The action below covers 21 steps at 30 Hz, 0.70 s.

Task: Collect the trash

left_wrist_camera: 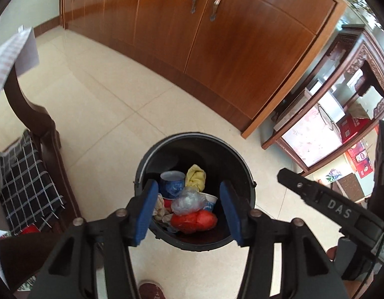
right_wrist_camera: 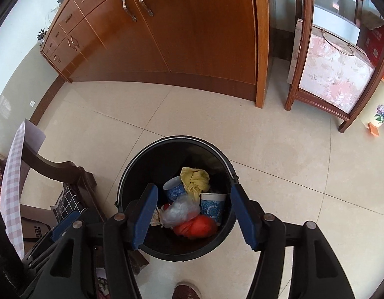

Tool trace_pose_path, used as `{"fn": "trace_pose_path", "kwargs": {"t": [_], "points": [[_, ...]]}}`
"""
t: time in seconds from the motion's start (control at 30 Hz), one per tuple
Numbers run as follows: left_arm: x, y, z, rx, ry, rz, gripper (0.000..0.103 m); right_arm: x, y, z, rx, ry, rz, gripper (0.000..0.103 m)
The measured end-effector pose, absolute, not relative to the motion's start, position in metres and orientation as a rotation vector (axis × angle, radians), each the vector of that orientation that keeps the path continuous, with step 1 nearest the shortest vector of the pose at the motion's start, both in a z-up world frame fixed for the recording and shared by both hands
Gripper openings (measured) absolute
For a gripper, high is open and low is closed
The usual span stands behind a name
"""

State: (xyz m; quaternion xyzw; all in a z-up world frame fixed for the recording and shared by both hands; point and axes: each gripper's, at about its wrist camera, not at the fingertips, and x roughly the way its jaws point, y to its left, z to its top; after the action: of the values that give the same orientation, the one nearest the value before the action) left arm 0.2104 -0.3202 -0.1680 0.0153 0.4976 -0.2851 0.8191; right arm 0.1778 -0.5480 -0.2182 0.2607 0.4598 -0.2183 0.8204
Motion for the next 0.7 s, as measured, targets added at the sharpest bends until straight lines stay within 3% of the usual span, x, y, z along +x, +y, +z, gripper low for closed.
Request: {"fn": "trace_pose_path", "kwargs": {"t": [0.47, 0.7], "points": [[0.162, -0.247, -0.077, -0.007, 0.854, -0.513, 0.055, 0.164, -0.48, -0.187, 0.488, 1.017, -0.235, 0.064], [0.124, -0.186, -0.042, -0.032, 0.76, -0.423, 0.069, 0.135, -0.421, -0.142, 0.443, 0.946, -0.082, 0.065]]}}
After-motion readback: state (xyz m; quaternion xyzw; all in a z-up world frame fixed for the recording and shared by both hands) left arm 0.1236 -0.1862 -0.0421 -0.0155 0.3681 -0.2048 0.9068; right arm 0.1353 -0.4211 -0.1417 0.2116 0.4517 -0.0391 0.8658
